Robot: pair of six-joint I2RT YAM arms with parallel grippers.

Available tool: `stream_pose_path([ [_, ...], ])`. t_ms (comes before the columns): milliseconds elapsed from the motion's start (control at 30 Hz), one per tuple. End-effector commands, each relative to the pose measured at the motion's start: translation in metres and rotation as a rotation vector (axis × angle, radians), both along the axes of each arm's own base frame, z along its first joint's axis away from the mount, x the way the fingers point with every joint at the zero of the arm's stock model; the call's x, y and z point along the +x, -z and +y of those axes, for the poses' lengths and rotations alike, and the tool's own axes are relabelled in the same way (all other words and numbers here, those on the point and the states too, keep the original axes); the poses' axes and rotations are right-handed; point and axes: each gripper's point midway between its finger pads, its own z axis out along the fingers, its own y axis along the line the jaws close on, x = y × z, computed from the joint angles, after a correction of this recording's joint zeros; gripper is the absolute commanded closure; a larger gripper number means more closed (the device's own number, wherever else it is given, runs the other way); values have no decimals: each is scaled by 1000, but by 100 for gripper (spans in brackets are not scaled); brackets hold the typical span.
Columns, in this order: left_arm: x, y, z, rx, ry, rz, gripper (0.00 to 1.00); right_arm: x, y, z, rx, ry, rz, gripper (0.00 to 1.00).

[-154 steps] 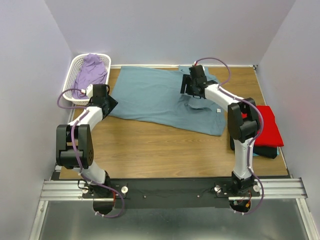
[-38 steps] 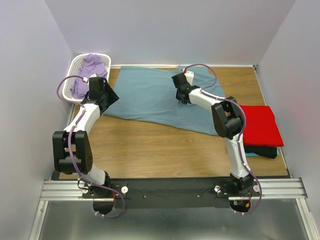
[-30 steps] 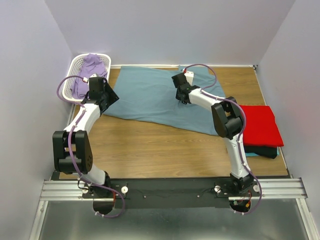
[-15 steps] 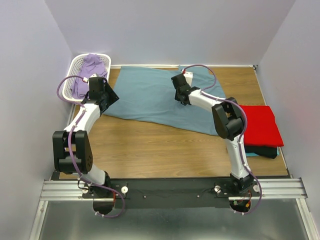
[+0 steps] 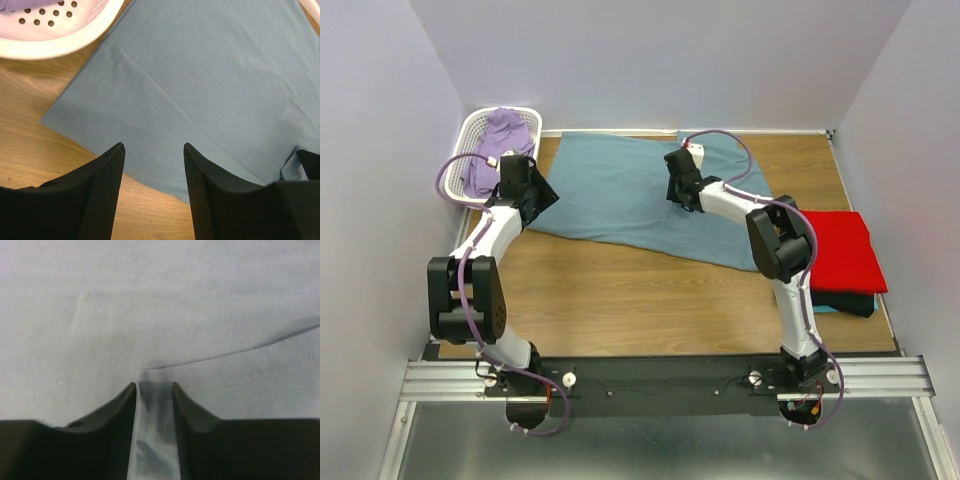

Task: Fold and stack the t-shirts
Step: Fold the tshirt

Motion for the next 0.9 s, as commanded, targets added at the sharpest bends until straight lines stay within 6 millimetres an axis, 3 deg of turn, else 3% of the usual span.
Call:
stream_pose_path([
  [0,-7,27,11,14,-65,77,40,-2,-35,11,42,-39,-57,46],
  [100,-13,44,17,11,-112,126,40,-9,-53,5,45,-43,-61,28],
  [133,-16,48,23,14,-131,139,40,-16,-73,0,64,-25,-74,20],
  [167,-20,55,25,10,-144,157,40,-22,-79,-3,74,-18,-70,17],
  [200,-24,58,30,25,-170,173,40,-35,-71,-11,84,-5,-34,16],
  [300,-33,61,43,40,-235,185,40,-63,-95,-23,138,8,-35,16],
  [333,-35,61,48,54,-257,182,40,-83,-77,-29,149,11,20,17],
  [367,-38,62,55,62,-292,184,40,-94,-93,-31,185,7,1,17],
  [400,-40,64,56,65,-305,193,40,-104,-91,-32,212,16,16,17],
  [433,-43,65,58,69,-317,202,40,-124,-71,-41,203,20,69,17],
  [500,-45,70,59,64,-338,210,40,-142,-80,-47,247,32,61,18],
  [533,-44,71,59,61,-342,206,40,-156,-67,-55,240,39,91,18],
  [633,-39,79,60,60,-352,211,40,-173,-73,-68,264,75,67,18],
  [667,-39,83,60,58,-354,219,40,-184,-61,-75,252,90,89,18],
  [733,-33,84,59,50,-349,200,40,-191,-66,-83,268,115,71,18],
  [867,-28,94,58,40,-352,211,41,-205,-53,-99,274,166,85,19],
])
